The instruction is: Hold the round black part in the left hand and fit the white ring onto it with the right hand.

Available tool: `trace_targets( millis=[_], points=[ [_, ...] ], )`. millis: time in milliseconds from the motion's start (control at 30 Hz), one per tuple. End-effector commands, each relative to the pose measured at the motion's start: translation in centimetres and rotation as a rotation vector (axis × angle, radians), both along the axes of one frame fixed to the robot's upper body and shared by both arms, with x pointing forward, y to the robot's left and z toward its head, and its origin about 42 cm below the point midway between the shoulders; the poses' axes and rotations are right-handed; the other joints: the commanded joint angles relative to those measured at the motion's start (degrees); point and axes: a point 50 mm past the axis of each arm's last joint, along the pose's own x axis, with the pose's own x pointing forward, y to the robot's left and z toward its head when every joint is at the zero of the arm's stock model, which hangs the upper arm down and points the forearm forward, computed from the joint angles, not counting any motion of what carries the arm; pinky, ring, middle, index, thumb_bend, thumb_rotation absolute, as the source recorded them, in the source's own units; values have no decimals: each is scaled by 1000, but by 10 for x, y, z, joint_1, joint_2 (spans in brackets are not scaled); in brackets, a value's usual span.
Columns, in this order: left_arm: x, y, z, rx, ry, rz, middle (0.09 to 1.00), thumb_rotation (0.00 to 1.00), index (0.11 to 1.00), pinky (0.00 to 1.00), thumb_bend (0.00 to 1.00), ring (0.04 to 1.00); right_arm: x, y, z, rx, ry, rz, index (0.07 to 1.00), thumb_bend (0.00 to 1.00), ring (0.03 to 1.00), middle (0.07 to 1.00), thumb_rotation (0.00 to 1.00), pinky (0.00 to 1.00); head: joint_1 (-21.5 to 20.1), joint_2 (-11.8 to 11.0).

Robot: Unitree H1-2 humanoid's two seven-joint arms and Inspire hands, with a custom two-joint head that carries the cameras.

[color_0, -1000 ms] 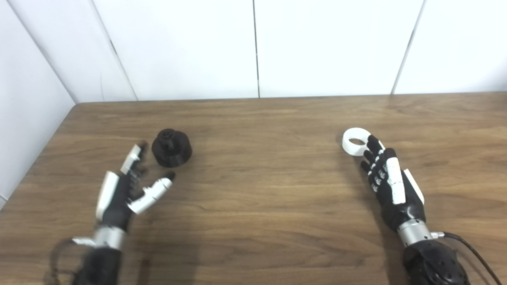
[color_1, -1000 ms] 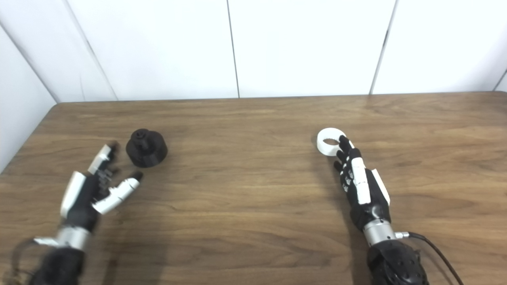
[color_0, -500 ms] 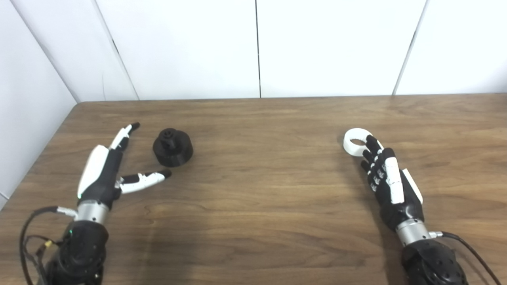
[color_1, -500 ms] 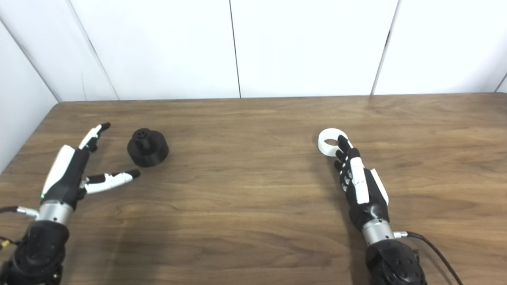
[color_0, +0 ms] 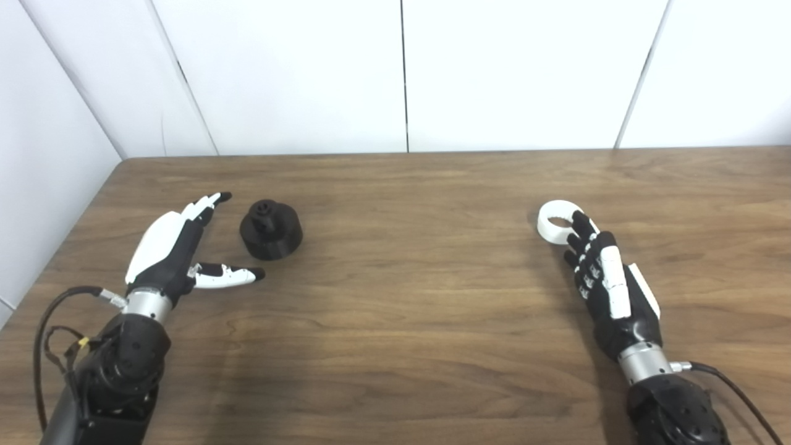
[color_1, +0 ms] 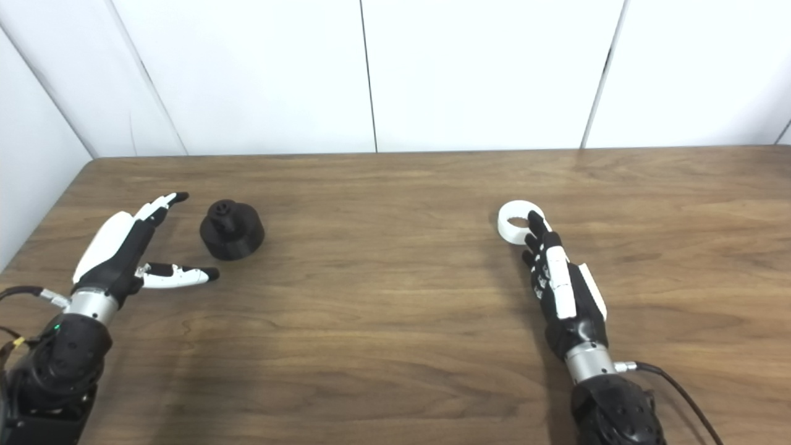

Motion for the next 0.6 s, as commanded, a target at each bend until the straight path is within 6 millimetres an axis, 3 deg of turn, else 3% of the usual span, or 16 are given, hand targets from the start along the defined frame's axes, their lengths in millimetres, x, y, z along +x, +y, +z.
trace_targets(
  millis=[0,567],
  points=[
    [14,9,21,63,-55,-14,975,182,918,926,913,1000,7,5,13,5,-73,12,963,528,1000,1000,1000,1000,0,1],
    [35,29,17,134,9,-16,979,224,928,932,917,1000,5,5,11,5,-68,10,946,540,1000,989,1000,1000,-2,-1]
  ],
)
